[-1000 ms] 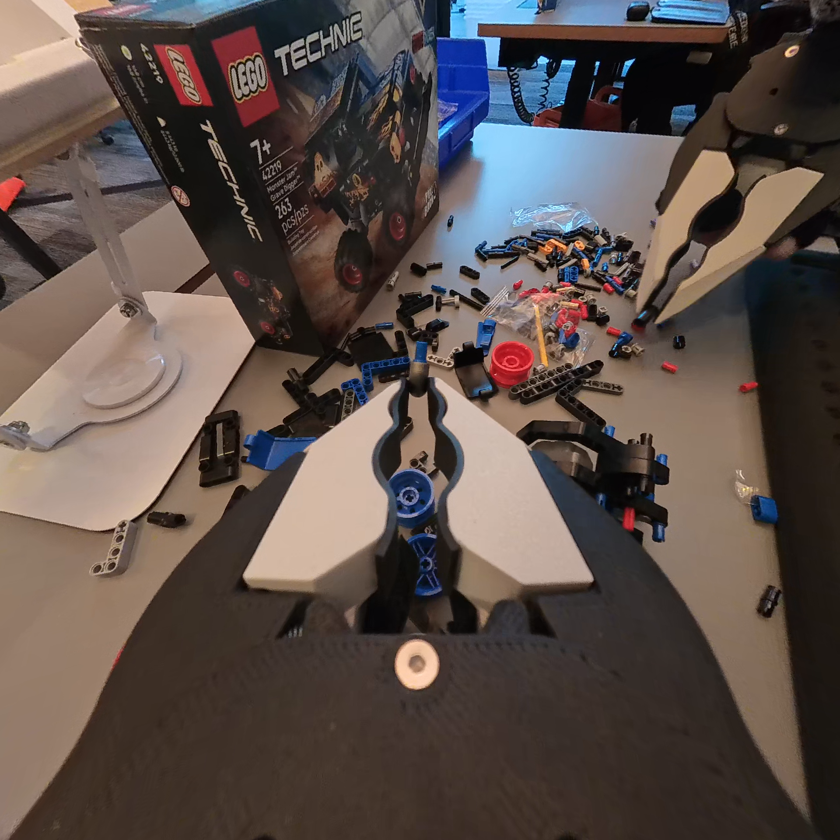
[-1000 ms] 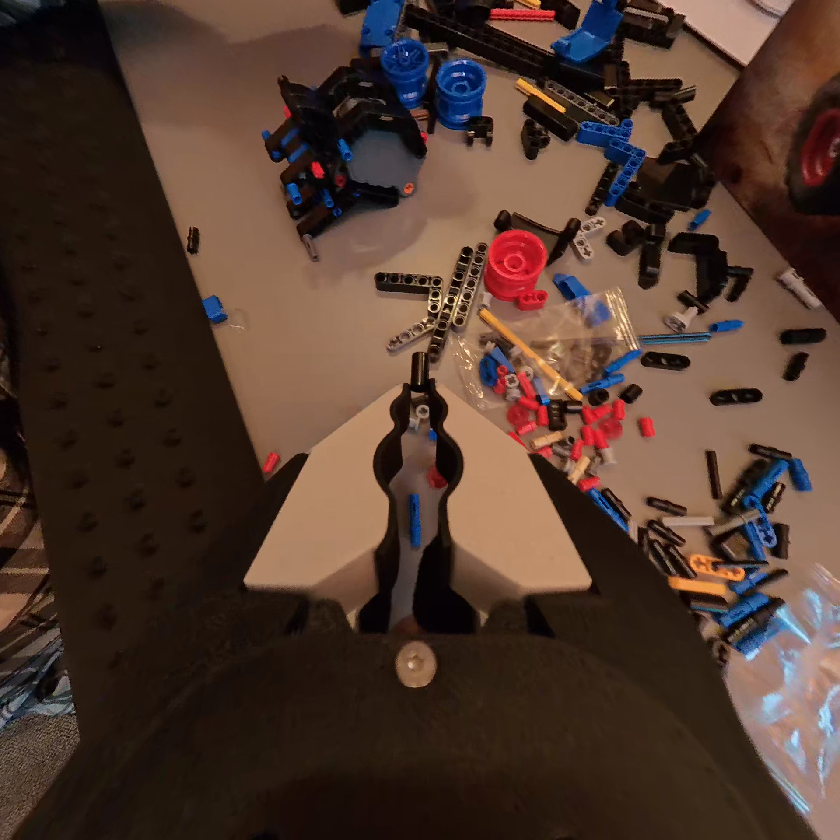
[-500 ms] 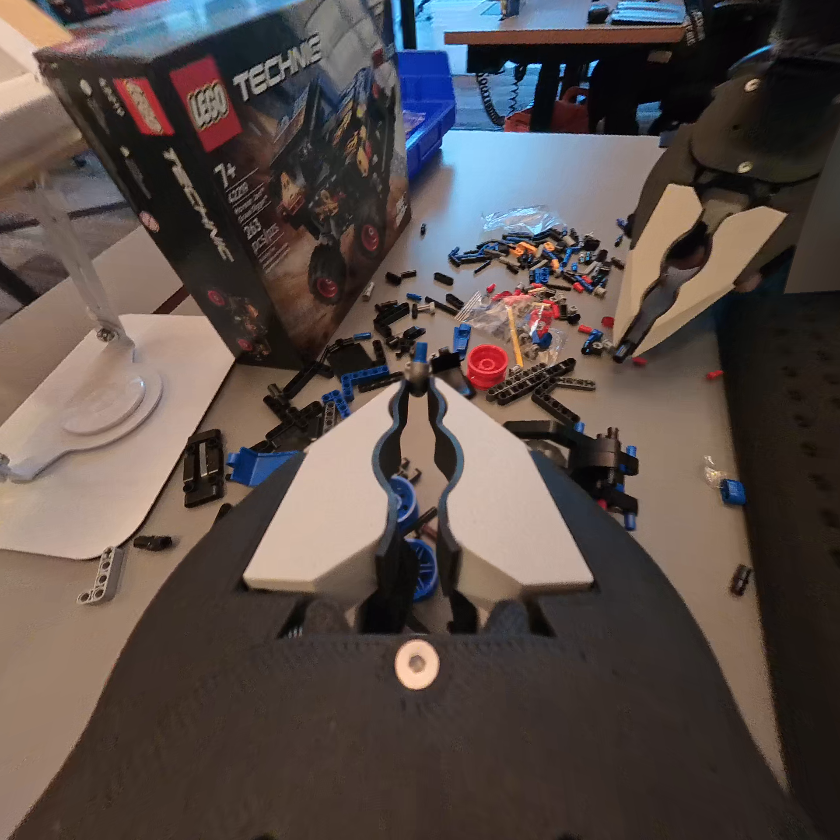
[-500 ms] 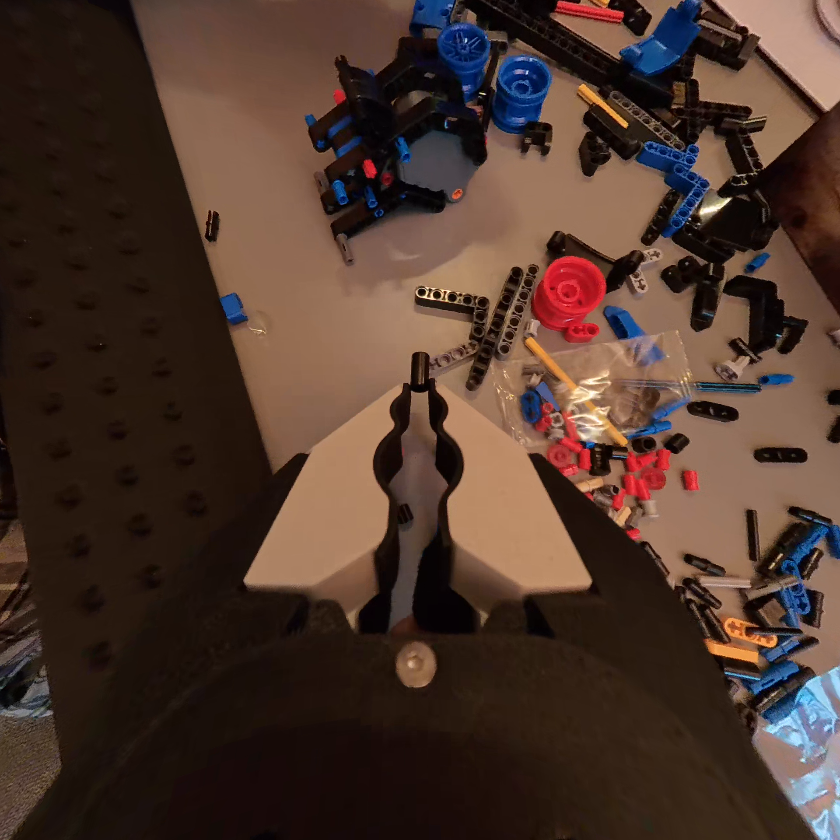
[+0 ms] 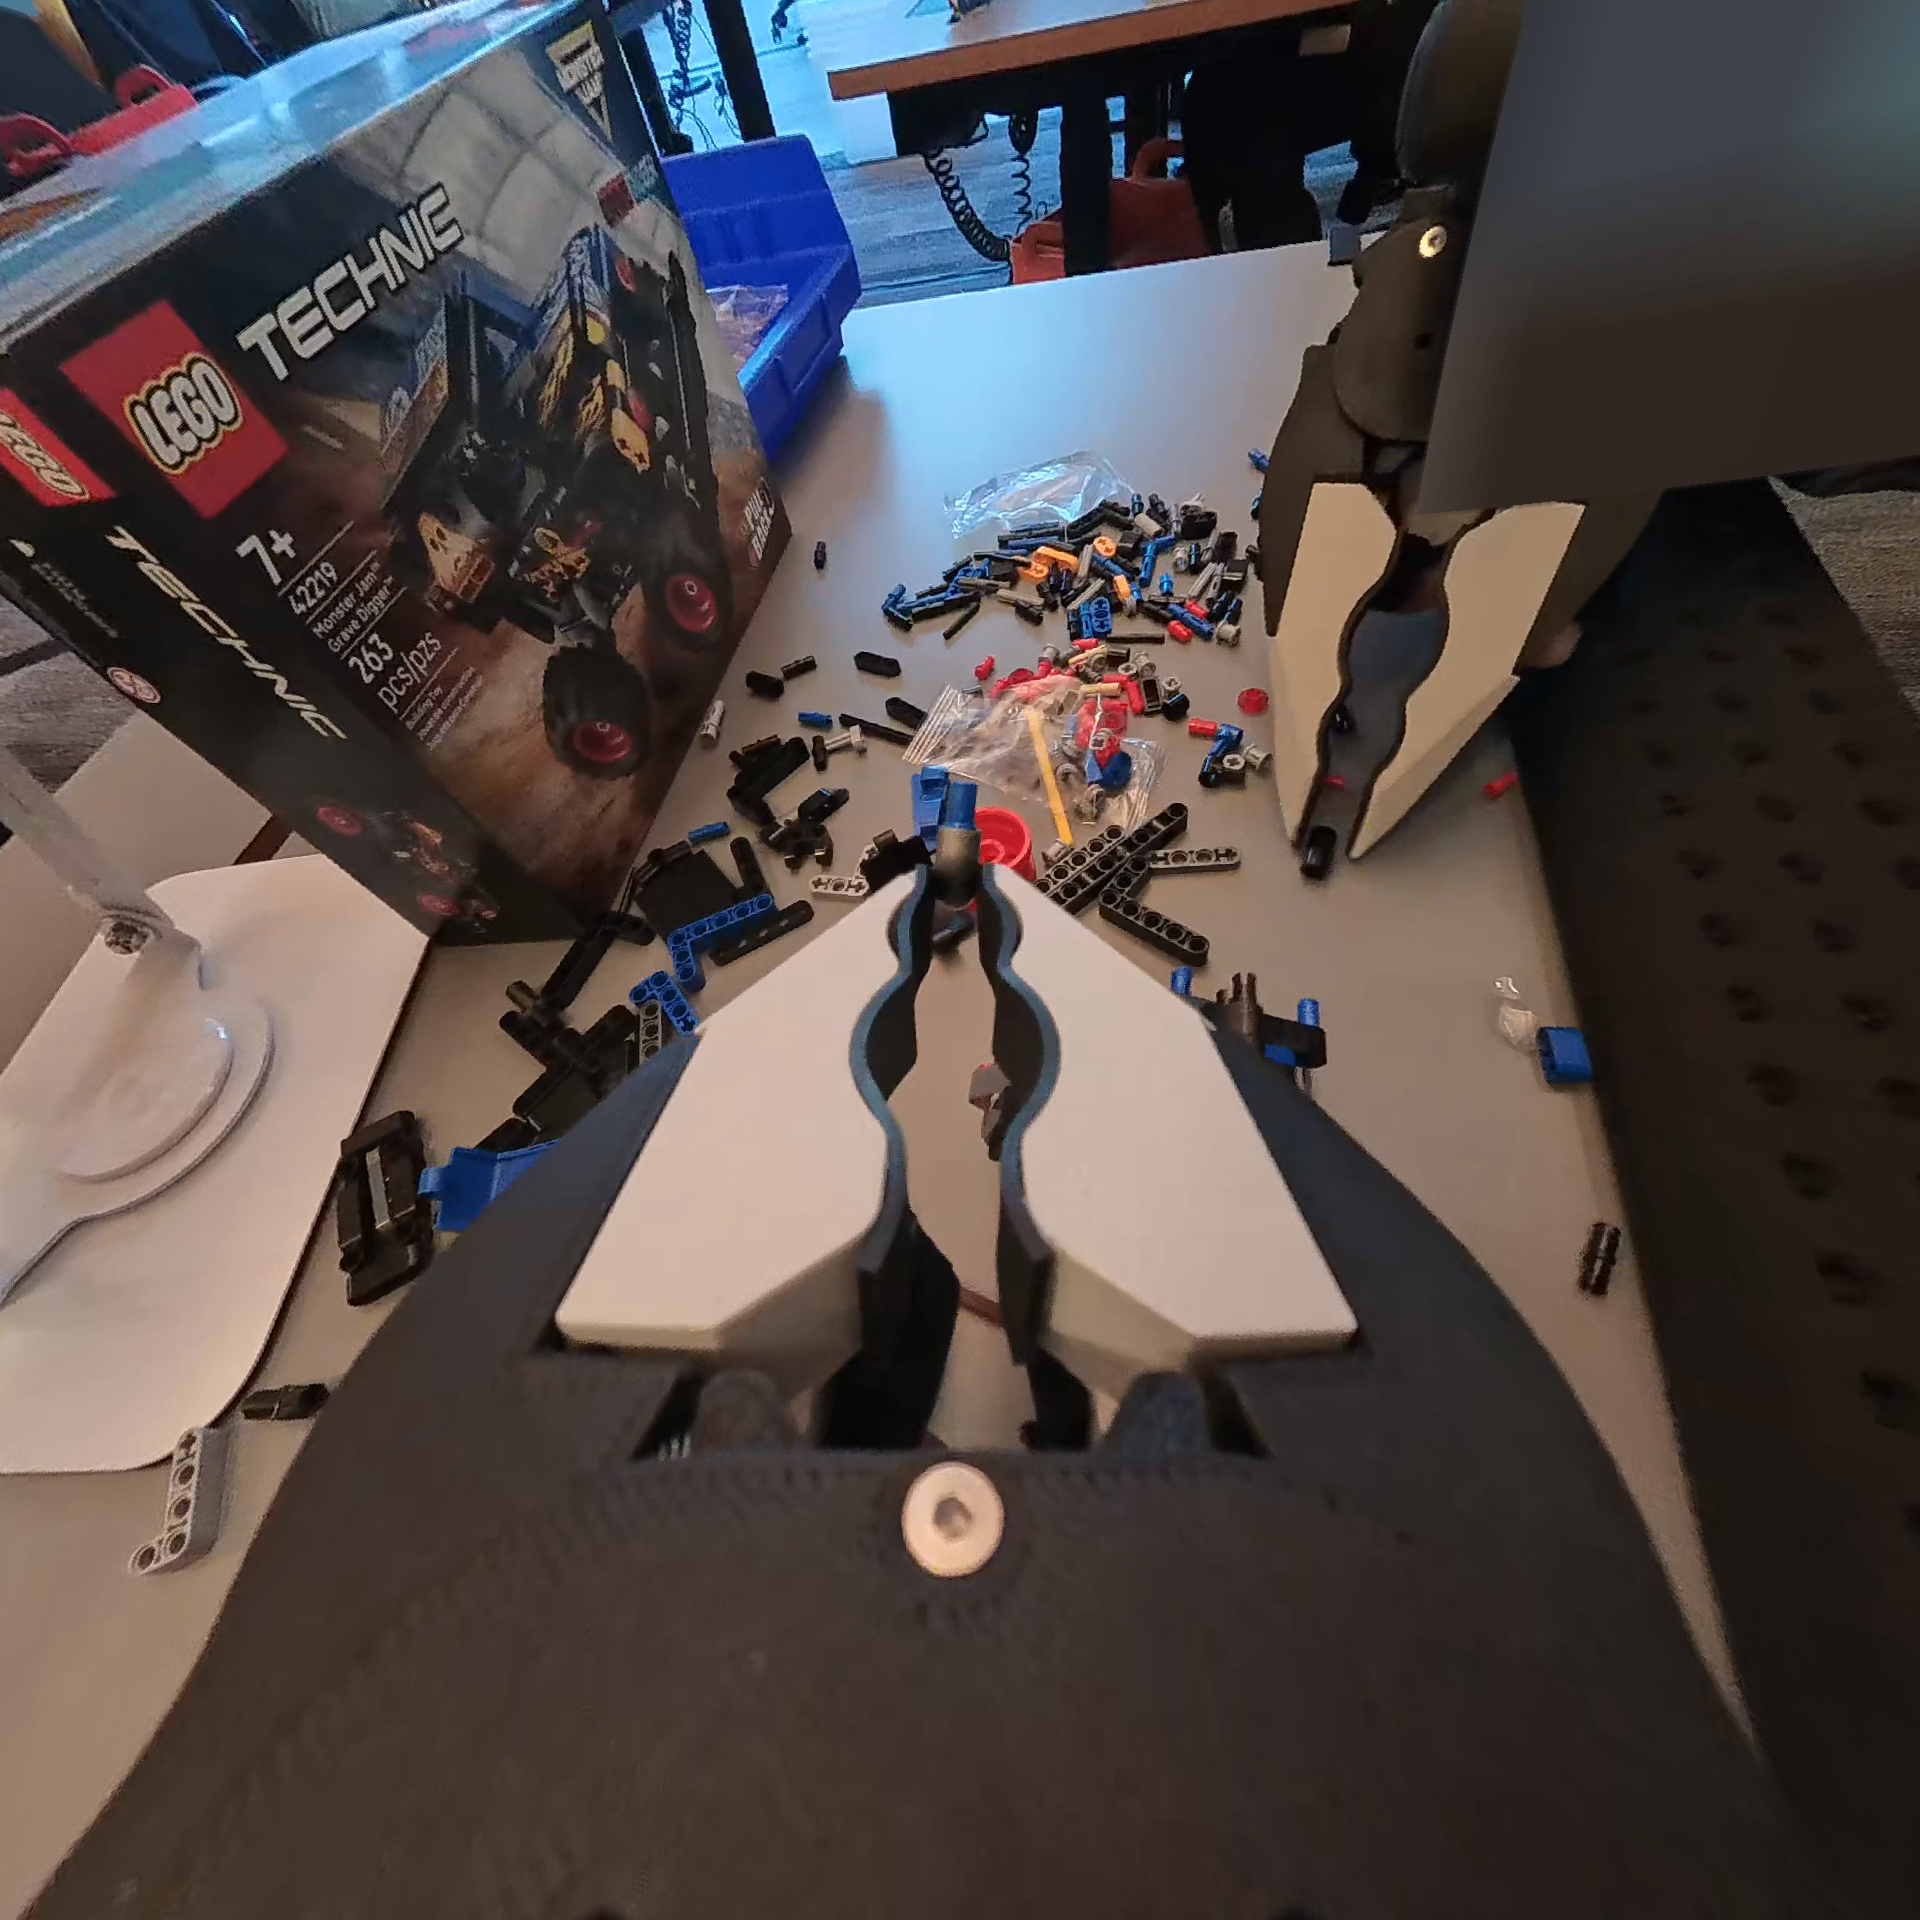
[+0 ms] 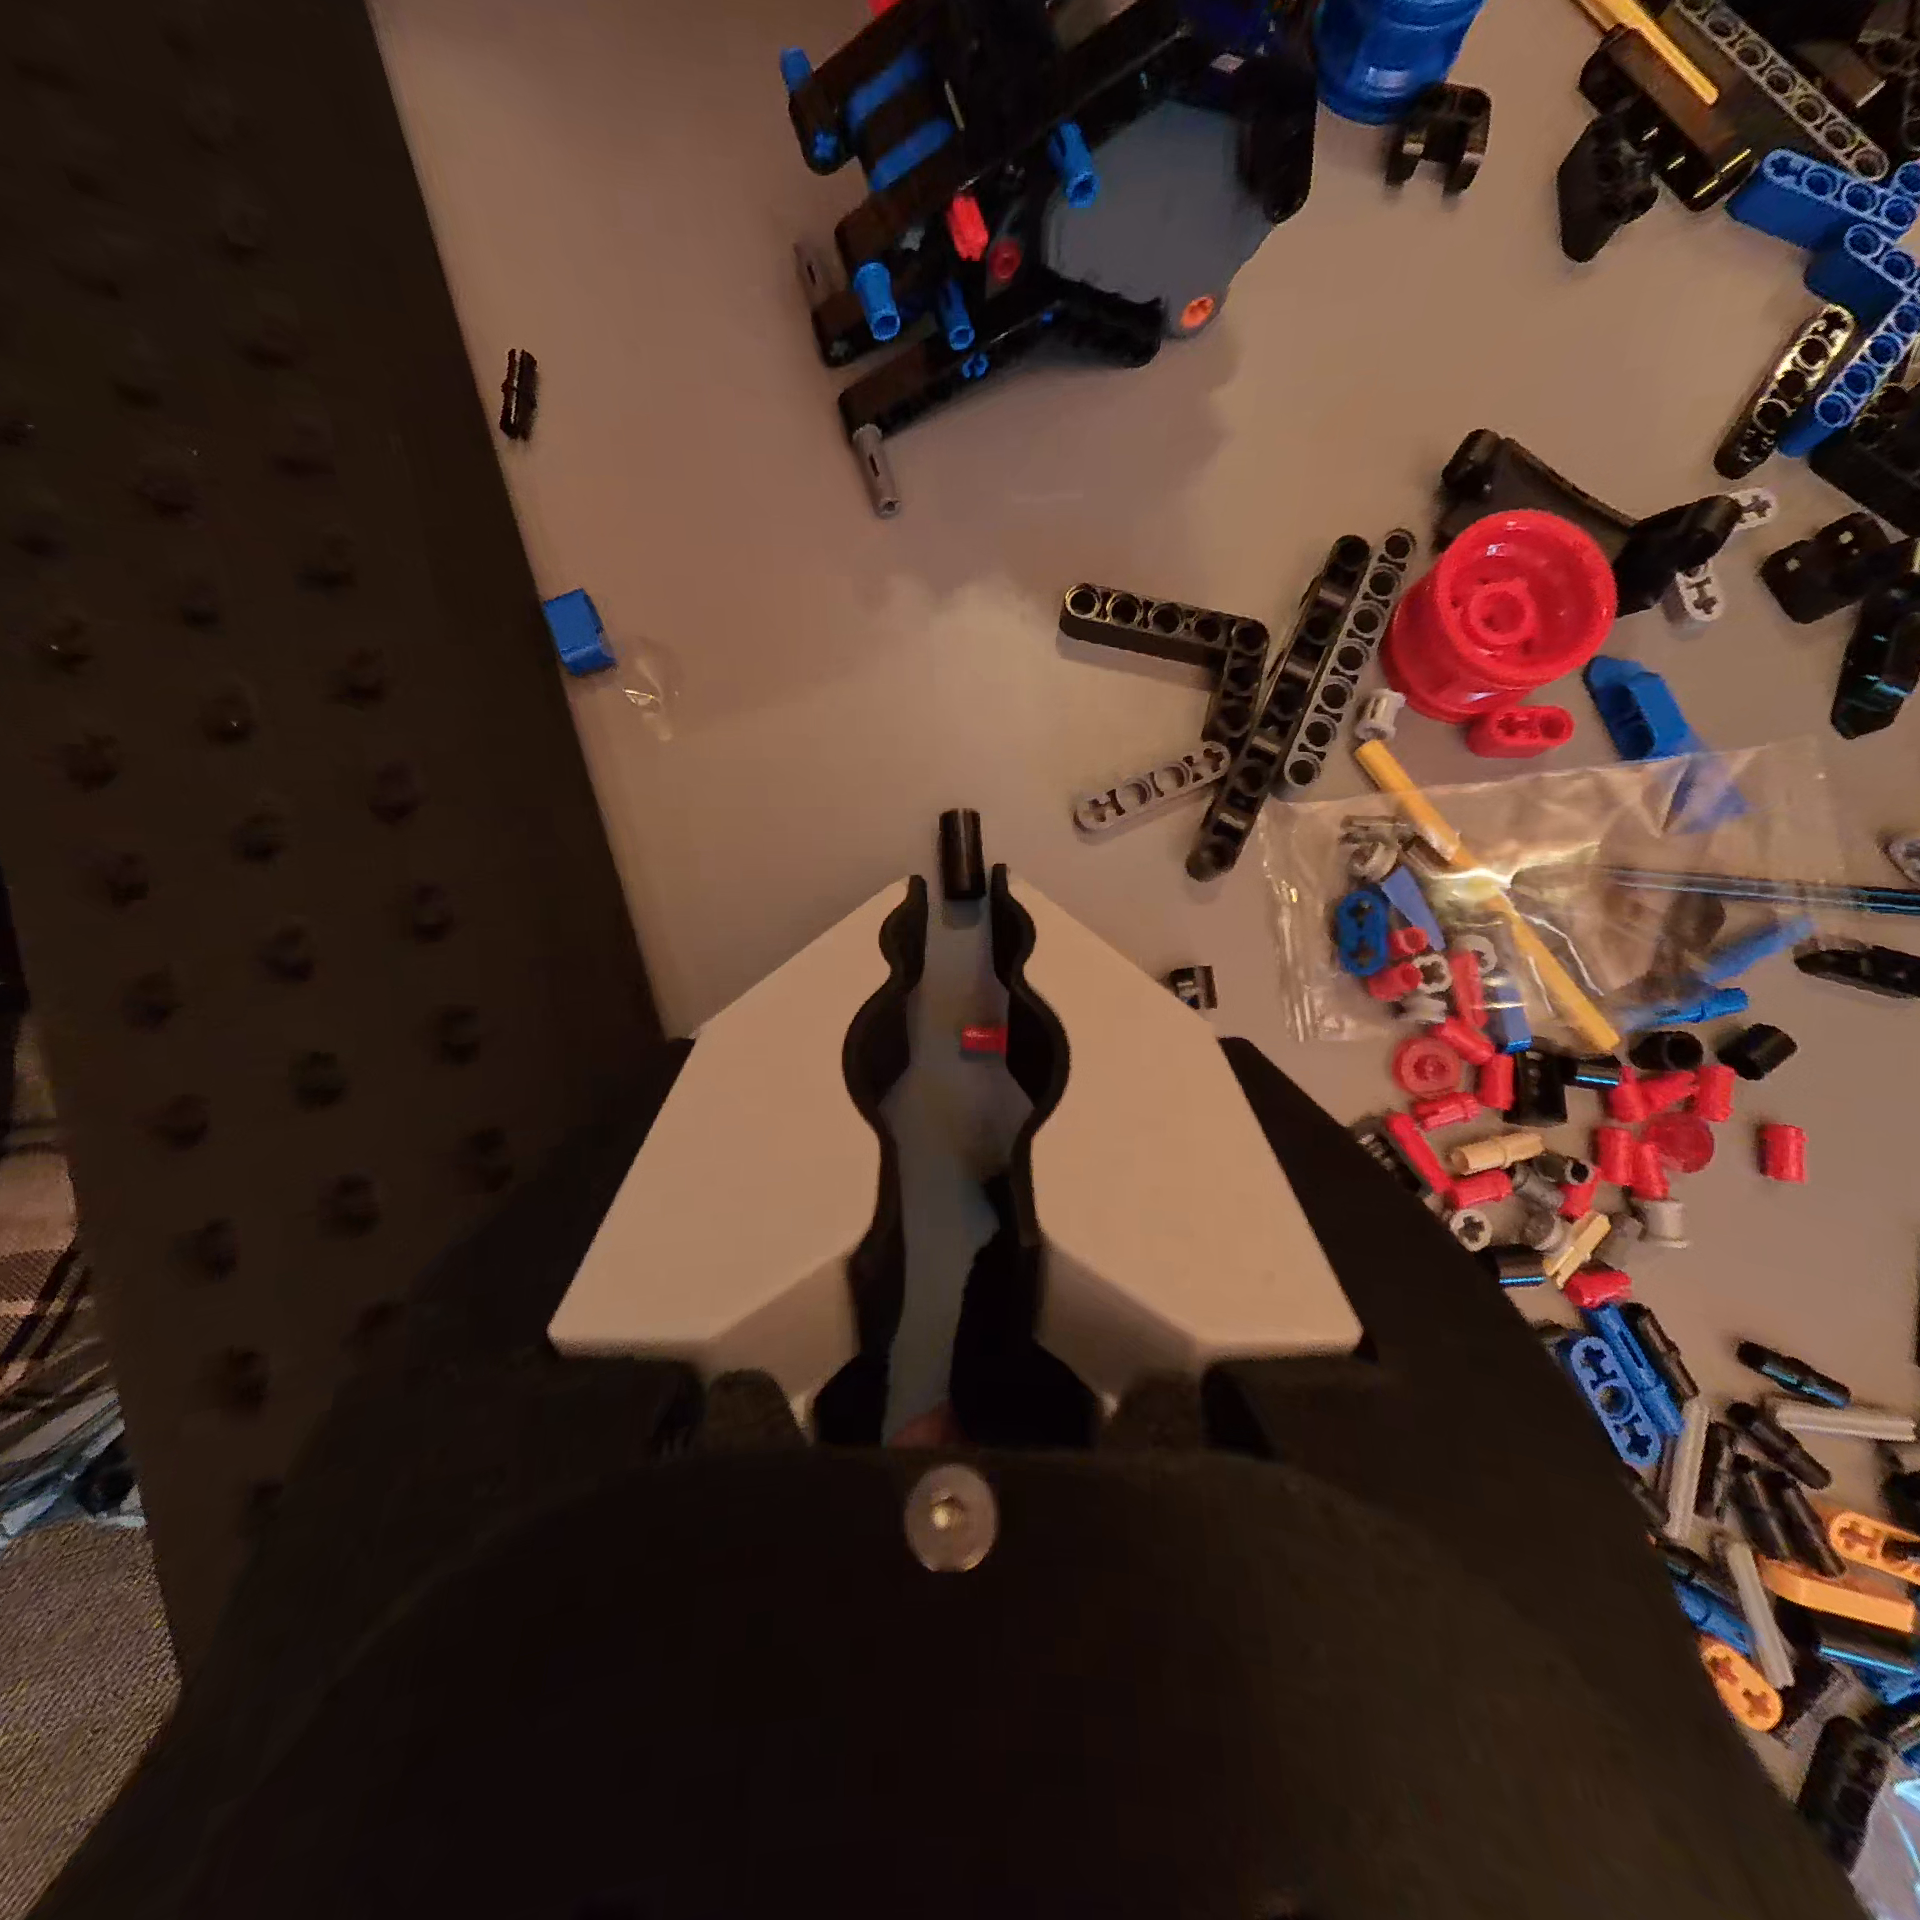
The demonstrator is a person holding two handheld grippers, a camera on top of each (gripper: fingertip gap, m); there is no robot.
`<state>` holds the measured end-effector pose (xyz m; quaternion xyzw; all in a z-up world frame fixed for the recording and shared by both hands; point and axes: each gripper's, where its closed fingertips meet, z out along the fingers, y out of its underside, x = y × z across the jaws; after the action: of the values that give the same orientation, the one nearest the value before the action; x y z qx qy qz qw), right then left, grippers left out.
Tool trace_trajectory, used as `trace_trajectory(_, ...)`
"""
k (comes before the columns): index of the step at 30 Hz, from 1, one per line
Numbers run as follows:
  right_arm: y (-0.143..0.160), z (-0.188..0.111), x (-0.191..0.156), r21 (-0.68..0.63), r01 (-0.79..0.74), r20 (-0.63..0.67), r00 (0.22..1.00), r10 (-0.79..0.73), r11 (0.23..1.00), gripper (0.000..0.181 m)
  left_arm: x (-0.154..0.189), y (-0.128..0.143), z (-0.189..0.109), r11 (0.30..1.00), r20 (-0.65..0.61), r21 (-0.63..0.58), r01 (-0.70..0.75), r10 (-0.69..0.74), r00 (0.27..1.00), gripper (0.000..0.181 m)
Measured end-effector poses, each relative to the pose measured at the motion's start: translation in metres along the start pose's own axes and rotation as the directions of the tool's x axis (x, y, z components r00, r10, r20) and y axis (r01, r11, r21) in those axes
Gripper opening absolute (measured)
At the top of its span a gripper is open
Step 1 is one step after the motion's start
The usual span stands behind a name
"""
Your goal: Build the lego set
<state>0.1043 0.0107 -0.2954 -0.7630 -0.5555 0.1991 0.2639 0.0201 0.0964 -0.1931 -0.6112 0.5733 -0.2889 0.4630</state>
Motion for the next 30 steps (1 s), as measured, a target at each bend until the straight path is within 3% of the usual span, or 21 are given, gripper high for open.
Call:
trace_trajectory(9,-0.005,0.002,0.004,0.041,-0.031,-0.030,0.999,0.032,0.999,0.006,0.007,-0.003,0.001,1.000,-0.026,0.010,-0.005,0.006,1.000,0.006)
trace_trajectory(16,-0.064,-0.032,0.021,0.233,0.150,-0.215,0.971,-0.100,0.961,0.005,0.021,-0.008,0.004,0.999,-0.072,0.019,-0.050,0.051,0.996,0.005)
trace_trajectory(23,-0.098,-0.039,0.039,0.124,0.323,-0.410,0.878,-0.248,0.938,0.005,0.017,-0.004,0.016,0.939,0.093,-0.158,-0.305,0.322,0.942,0.005)
trace_trajectory(30,-0.107,-0.039,0.043,0.083,0.368,-0.462,0.838,-0.291,0.926,0.005,0.023,0.001,0.027,0.863,0.128,-0.272,-0.427,0.472,0.872,0.005)
